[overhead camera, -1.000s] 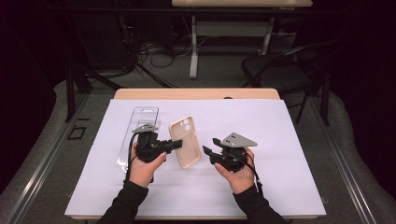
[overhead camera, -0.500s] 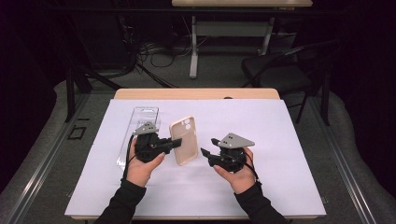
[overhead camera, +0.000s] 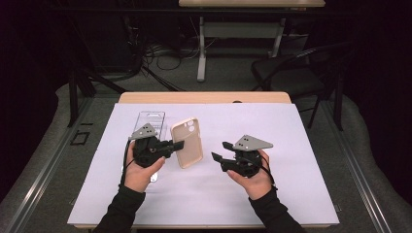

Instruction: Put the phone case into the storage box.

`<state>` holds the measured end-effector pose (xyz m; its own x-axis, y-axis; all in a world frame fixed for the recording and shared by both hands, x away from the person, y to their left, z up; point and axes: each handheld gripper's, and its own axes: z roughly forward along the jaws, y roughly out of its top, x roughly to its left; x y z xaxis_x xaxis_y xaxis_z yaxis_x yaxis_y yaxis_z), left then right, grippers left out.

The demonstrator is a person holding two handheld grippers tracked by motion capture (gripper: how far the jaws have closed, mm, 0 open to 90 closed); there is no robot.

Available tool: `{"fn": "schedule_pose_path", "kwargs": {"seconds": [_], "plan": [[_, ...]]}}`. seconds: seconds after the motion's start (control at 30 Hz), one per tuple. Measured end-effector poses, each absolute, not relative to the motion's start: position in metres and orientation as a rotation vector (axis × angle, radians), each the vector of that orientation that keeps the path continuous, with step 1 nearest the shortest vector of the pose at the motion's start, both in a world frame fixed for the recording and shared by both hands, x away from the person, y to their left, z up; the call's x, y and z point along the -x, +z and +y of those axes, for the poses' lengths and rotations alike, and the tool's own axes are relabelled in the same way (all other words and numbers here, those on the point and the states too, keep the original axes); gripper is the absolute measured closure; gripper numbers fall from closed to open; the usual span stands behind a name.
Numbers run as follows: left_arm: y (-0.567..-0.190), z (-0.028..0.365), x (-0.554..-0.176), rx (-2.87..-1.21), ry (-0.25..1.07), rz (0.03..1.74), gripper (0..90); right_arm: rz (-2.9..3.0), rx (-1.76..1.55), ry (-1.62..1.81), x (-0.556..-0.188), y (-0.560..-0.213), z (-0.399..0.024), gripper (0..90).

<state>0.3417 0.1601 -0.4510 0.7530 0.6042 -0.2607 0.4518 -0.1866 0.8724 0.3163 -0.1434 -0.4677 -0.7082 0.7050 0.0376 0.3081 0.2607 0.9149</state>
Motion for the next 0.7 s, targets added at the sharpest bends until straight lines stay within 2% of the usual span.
{"fn": "schedule_pose_path", "kwargs": {"seconds": [0.7], "plan": [[-0.44, 0.162, -0.337, -1.859, 0.084, 0.687, 80.9, 2.317, -0.839, 1.593, -0.314, -0.455, -0.147, 41.9]]}}
